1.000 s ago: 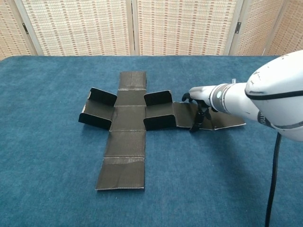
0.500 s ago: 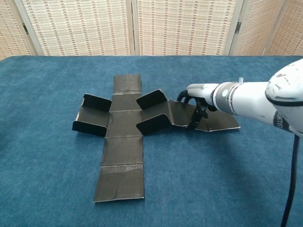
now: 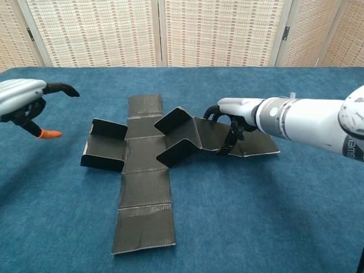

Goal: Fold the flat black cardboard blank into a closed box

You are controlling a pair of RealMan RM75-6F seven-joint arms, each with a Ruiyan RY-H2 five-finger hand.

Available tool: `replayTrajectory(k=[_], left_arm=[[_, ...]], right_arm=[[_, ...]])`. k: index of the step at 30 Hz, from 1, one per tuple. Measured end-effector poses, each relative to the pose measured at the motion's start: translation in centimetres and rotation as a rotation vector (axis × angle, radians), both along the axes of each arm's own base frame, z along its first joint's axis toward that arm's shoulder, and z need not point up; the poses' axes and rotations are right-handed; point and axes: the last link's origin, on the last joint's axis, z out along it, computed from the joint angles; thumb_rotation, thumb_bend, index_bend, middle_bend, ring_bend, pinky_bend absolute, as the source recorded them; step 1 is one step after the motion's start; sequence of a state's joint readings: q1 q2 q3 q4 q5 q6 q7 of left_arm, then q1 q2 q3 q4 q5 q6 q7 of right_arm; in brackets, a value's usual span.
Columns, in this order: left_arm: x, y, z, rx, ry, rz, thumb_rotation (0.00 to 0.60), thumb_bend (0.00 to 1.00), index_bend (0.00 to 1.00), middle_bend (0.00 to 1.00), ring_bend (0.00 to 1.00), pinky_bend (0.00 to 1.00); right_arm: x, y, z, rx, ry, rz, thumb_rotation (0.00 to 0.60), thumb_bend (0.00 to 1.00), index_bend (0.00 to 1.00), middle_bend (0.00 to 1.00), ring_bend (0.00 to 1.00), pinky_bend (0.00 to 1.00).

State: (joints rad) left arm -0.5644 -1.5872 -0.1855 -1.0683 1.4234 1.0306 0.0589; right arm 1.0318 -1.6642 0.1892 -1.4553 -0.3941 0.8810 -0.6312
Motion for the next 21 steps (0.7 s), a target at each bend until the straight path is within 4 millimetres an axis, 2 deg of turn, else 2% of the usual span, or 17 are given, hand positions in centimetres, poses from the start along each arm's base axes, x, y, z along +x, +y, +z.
replayTrajectory(k=[5, 10, 16, 21], left_arm=[[0.7, 1.2, -2.8, -0.033, 0.122, 0.000, 0.600, 0.20, 0.01, 0.10, 0.71, 0.60], [1.0, 1.4, -4.2, -0.044, 0.166, 0.014, 0.600, 0.19, 0.00, 0.08, 0.70, 0.60], [2.2, 0.8, -5.1, -0.097, 0.009, 0.041, 0.600, 0.19, 0.00, 0.08, 0.69, 0.60], [3.9, 0.2, -6.2, -0.137, -0.156, 0.036, 0.600, 0.19, 0.00, 0.07, 0.68, 0.60]], right_arm=[[0.0, 0.0, 0.1, -0.010, 0.010, 0.012, 0.600, 0.30, 0.32, 0.39, 0.73, 0.99], [-0.3, 0.0, 0.3, -0.015, 0.017, 0.013, 0.600, 0.30, 0.32, 0.39, 0.73, 0.99], [-0.4, 0.0, 0.1, -0.019, 0.022, 0.029, 0.600, 0.30, 0.32, 0.39, 0.73, 0.99], [-0.1, 0.0, 0.0, -0.022, 0.031, 0.064, 0.600, 0.30, 0.32, 0.39, 0.73, 0.99]])
